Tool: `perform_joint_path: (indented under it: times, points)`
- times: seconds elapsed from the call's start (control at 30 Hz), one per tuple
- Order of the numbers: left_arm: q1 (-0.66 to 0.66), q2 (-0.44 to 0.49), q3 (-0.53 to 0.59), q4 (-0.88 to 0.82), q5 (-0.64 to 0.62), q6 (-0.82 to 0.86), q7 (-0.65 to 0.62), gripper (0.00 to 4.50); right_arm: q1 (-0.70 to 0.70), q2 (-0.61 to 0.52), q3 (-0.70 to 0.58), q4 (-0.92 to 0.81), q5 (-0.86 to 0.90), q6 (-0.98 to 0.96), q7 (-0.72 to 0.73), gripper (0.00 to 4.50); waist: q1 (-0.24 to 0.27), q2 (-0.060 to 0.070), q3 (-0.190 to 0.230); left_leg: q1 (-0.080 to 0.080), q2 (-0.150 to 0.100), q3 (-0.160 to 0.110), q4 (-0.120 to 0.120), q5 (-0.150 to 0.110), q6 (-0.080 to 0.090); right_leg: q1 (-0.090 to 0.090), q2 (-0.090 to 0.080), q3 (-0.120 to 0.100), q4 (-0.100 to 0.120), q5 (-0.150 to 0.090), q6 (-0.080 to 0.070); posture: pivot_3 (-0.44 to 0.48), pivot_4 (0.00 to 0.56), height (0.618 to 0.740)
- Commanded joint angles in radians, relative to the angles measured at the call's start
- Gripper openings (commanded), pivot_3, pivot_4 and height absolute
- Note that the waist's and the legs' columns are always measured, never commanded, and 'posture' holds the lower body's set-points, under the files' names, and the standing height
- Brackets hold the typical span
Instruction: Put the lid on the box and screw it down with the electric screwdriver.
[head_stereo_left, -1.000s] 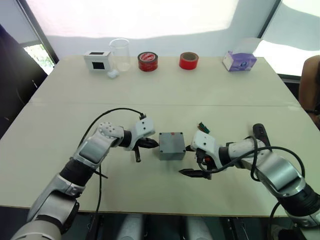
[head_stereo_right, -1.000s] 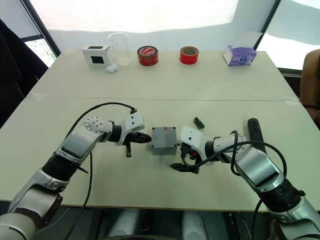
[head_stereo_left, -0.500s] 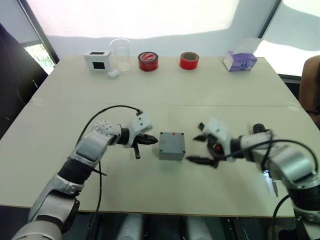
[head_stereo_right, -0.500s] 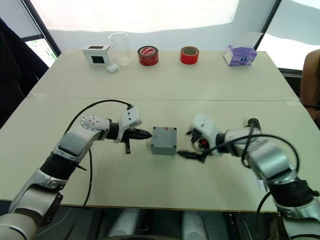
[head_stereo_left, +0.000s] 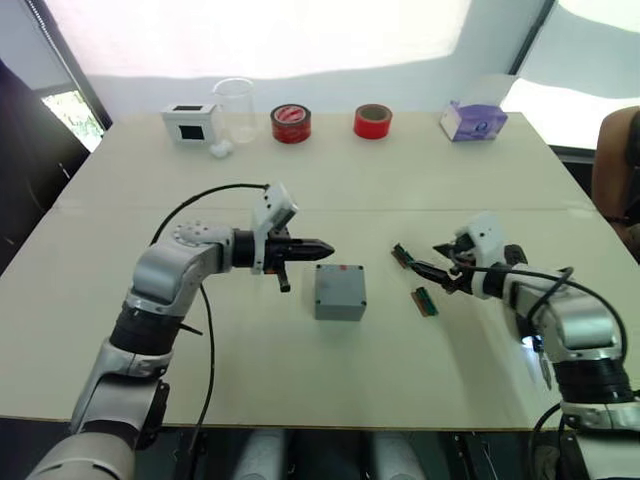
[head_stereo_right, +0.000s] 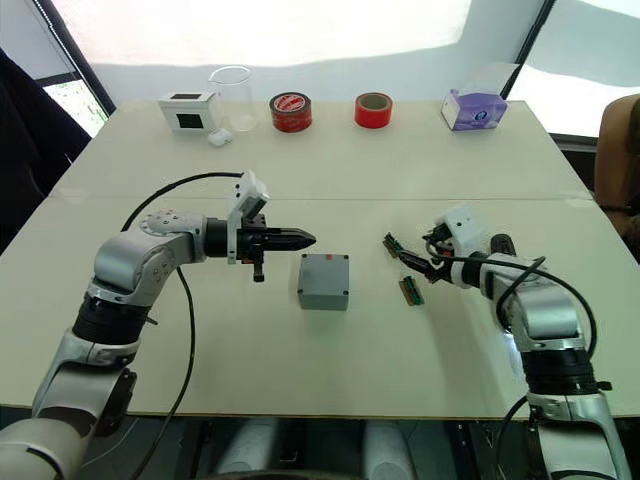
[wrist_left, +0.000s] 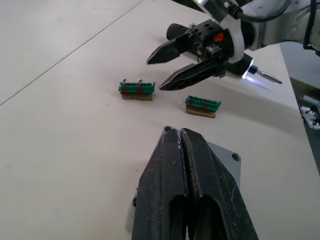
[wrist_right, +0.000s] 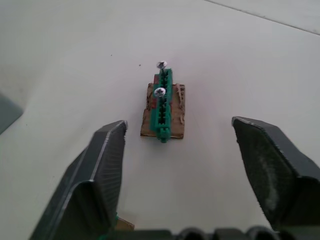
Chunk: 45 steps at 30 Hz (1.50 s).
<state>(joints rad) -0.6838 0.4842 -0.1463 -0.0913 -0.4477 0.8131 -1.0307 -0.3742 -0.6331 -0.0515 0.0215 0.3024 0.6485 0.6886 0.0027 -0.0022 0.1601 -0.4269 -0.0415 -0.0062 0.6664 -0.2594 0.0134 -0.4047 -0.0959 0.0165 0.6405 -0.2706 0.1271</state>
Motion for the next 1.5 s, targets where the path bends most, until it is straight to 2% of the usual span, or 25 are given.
perform_joint_path:
  times: [0.03,0.07,0.63,0.73,0.8,0.83,1.23,1.5]
  points:
    - [-0.002,0.015,0.003,-0.041,-0.016,-0.001,0.001,0.0,-0.026,0.017,-0.009,0.017,-0.015,-0.062,-0.008,2.03,0.001,0.0,0.0,0.0,0.0,0.0,0.0,0.0,0.0,0.0,0.0,0.0,0.0,0.0,0.0,0.0,0.15,0.74]
    - [-0.001,0.016,0.001,-0.04,-0.016,-0.003,0.002,0.0,-0.028,0.02,-0.007,0.019,-0.017,-0.067,-0.007,1.67,0.003,0.0,0.0,0.0,0.0,0.0,0.0,0.0,0.0,0.0,0.0,0.0,0.0,0.0,0.0,0.0,0.15,0.74]
    - [0.012,0.017,-0.023,-0.056,-0.012,-0.008,0.016,0.0,-0.057,0.06,0.018,0.04,-0.038,-0.104,-0.019,1.67,0.005,0.0,0.0,0.0,0.0,0.0,0.0,0.0,-0.001,0.0,0.0,0.0,0.001,0.0,0.0,0.0,0.15,0.74]
    - [0.015,0.02,-0.025,-0.056,-0.008,-0.012,0.017,0.0,-0.059,0.061,0.023,0.048,-0.044,-0.113,-0.016,0.9,0.005,0.0,0.0,0.0,0.0,0.0,0.0,0.0,-0.001,0.0,0.0,0.0,0.001,0.0,0.0,0.0,0.15,0.74]
    - [0.017,0.02,-0.025,-0.059,-0.009,-0.01,0.02,0.0,-0.057,0.062,0.023,0.048,-0.047,-0.116,-0.015,0.08,0.005,0.0,0.0,0.0,0.0,0.0,0.0,0.0,-0.001,0.0,0.0,0.0,0.001,0.0,0.0,0.0,0.15,0.74]
    - [0.018,0.02,-0.025,-0.06,-0.01,-0.01,0.021,0.0,-0.057,0.062,0.023,0.048,-0.048,-0.117,-0.015,0.03,0.005,0.0,0.0,0.0,0.0,0.0,0.0,0.0,-0.001,0.0,0.0,0.0,0.001,0.0,0.0,0.0,0.15,0.74]
    - [0.019,0.023,-0.024,-0.059,-0.014,-0.013,0.026,0.0,-0.054,0.057,0.003,0.021,-0.045,-0.117,-0.02,0.03,0.005,0.0,0.0,0.0,0.0,0.0,0.0,0.0,-0.001,0.0,0.0,0.0,0.001,0.0,0.0,0.0,0.15,0.74]
    - [0.018,0.032,-0.007,-0.035,-0.016,-0.019,0.023,0.0,-0.077,0.033,-0.061,-0.114,0.019,-0.045,-0.023,0.03,0.005,0.0,0.0,0.0,0.0,0.0,0.0,0.0,0.0,0.0,0.0,0.0,0.001,0.0,0.0,0.0,0.15,0.74]
